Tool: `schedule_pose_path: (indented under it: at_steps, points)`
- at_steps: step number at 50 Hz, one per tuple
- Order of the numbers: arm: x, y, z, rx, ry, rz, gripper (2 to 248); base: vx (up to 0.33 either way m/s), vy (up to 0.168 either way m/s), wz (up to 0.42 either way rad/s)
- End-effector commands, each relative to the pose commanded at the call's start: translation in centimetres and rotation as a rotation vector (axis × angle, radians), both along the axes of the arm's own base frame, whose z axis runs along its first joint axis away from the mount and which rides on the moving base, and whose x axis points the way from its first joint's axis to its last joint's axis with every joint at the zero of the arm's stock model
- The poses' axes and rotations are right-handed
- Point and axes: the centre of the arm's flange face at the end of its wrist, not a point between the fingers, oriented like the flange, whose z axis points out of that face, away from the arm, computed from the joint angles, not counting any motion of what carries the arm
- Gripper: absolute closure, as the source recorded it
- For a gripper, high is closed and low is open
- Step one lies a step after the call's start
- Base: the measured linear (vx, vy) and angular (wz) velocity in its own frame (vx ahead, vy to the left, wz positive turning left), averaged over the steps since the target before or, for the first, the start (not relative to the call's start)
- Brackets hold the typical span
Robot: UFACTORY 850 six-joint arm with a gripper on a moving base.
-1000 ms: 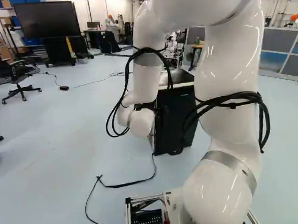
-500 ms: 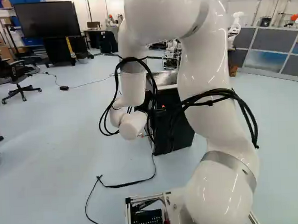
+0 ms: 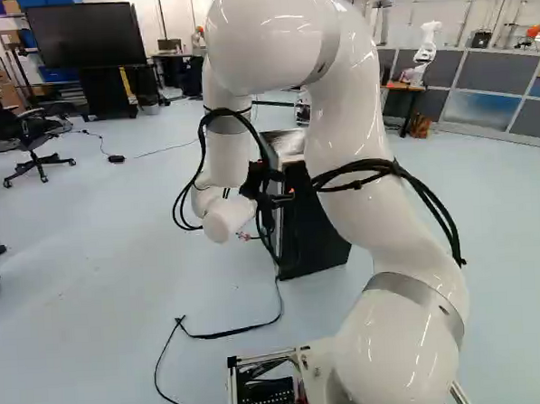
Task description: Grab a drink from the fridge
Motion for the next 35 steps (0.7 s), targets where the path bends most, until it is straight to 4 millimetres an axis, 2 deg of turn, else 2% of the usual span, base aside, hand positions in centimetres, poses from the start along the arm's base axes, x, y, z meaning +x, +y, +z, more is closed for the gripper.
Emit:
schedule_pose_path:
  at_steps: [13, 35]
  points:
    - [1.7, 0.0, -0.1, 0.011, -0.016, -0.021, 3, 0.000, 0.000, 0.000]
    - [2.7, -1.4, -0.1, 0.013, -0.019, -0.057, 3, 0.000, 0.000, 0.000]
